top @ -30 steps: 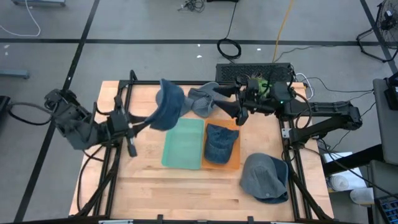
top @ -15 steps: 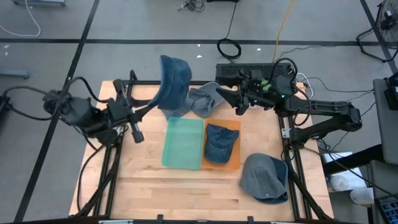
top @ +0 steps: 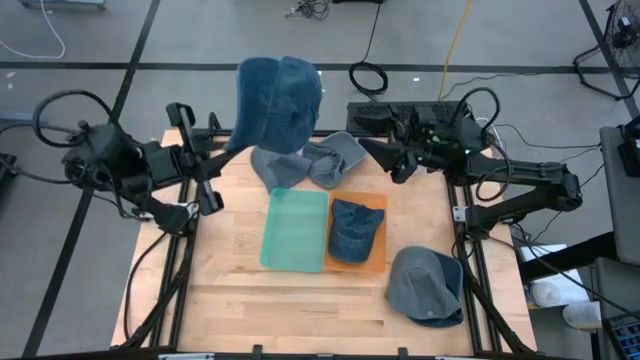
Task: Pick & Place hat
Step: Put the left blue cap into the orange bin
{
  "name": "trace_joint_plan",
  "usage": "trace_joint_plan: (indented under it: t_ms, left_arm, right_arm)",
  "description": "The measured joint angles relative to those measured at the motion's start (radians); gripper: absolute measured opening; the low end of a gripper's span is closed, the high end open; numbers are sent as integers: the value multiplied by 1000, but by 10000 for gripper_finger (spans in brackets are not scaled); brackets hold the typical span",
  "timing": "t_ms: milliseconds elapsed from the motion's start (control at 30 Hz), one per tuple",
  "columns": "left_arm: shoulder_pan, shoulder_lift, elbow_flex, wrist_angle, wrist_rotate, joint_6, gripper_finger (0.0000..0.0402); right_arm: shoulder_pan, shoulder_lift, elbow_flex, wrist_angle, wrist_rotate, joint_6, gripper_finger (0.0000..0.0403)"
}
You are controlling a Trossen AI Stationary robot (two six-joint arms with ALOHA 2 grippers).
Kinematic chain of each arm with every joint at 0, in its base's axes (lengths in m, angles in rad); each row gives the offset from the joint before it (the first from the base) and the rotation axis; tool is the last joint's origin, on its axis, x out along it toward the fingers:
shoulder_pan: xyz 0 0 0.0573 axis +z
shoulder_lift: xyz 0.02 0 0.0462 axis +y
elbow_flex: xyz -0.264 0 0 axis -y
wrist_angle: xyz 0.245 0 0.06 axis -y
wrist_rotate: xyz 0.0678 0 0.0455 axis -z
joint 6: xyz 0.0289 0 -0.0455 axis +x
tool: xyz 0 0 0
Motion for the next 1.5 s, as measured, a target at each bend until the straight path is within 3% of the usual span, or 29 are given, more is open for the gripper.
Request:
trace_joint_plan:
  t_ms: [267, 433, 700, 1100, 1267, 1500]
  left_arm:
    - [44, -3, 0, 112, 144, 77, 8]
    - [64, -3, 0, 158, 204, 124, 8]
    - [106, 17, 0, 228, 315, 165, 8]
    - [156, 90, 0, 278, 373, 145, 8]
    - [170, 99, 0, 280, 371, 119, 8]
    - [169, 99, 0, 281, 371, 103, 8]
  right_arm:
    - [-35, 18, 173, -226, 16, -17, 366]
    - [-51, 59, 292, -299, 77, -29, 368]
    - [-61, 159, 508, -472, 76, -22, 368]
    - [-42, 263, 658, -549, -28, -14, 366]
    - [-10, 259, 660, -553, -30, -46, 328]
    - [13, 245, 660, -553, -30, -70, 203]
